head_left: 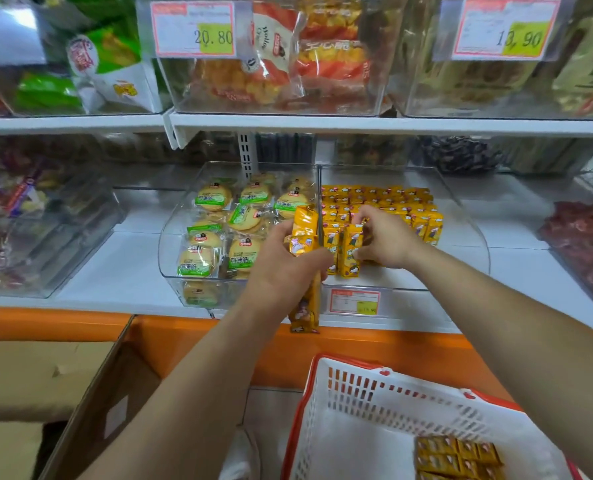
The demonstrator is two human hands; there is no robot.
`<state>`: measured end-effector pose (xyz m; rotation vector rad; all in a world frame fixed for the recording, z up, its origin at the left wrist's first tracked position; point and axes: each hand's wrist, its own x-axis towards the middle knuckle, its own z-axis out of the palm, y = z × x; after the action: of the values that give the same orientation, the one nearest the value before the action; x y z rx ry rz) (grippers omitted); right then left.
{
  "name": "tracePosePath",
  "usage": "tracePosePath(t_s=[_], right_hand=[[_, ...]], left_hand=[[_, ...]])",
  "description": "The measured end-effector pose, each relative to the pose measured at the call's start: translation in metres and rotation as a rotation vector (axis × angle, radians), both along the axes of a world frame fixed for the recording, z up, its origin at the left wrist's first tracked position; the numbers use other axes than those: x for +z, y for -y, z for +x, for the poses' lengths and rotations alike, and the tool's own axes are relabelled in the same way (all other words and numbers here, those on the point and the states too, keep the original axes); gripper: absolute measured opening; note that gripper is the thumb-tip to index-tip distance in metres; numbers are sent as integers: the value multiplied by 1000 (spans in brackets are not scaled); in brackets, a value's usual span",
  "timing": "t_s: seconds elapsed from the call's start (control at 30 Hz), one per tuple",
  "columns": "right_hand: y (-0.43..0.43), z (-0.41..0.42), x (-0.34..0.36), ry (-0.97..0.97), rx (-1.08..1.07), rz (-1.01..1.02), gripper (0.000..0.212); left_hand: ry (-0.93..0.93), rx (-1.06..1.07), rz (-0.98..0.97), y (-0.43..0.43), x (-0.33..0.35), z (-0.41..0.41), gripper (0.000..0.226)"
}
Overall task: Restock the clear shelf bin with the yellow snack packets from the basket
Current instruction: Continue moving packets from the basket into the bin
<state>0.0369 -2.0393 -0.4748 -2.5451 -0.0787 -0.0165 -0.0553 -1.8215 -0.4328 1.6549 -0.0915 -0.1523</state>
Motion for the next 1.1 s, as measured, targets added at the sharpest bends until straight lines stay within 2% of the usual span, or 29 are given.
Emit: tracePosePath(t_s=[0.1, 0.37, 0.6, 0.7, 0.8, 0.9, 1.0, 1.03, 1.1], right_hand=[[-5, 15, -7, -1, 6, -90, 53], [-8, 30, -24, 157, -77, -447, 55], [-14, 25, -25, 91, -81, -488, 64], [-11, 4, -7, 86, -124, -360, 74], [-11, -39, 9, 227, -175, -158, 59], [-17, -95, 15, 274, -116, 315, 28], [-33, -143, 20, 164, 53, 640, 23], [-40, -153, 20, 123, 89, 678, 27], [-51, -162, 18, 79, 102, 702, 39]], left_hand=[[13, -18, 11, 0, -2, 4, 33], [8, -14, 3, -1, -8, 14, 42], [11, -15, 13, 4, -12, 15, 33], [4, -3, 6, 6, -11, 13, 32], [-12, -10, 1, 9, -9, 10, 35], [-28, 1, -11, 14, -8, 6, 35], [-34, 10, -30, 21, -8, 3, 35], [-38, 12, -29, 24, -6, 0, 43], [-65, 28, -20, 30, -4, -4, 77]])
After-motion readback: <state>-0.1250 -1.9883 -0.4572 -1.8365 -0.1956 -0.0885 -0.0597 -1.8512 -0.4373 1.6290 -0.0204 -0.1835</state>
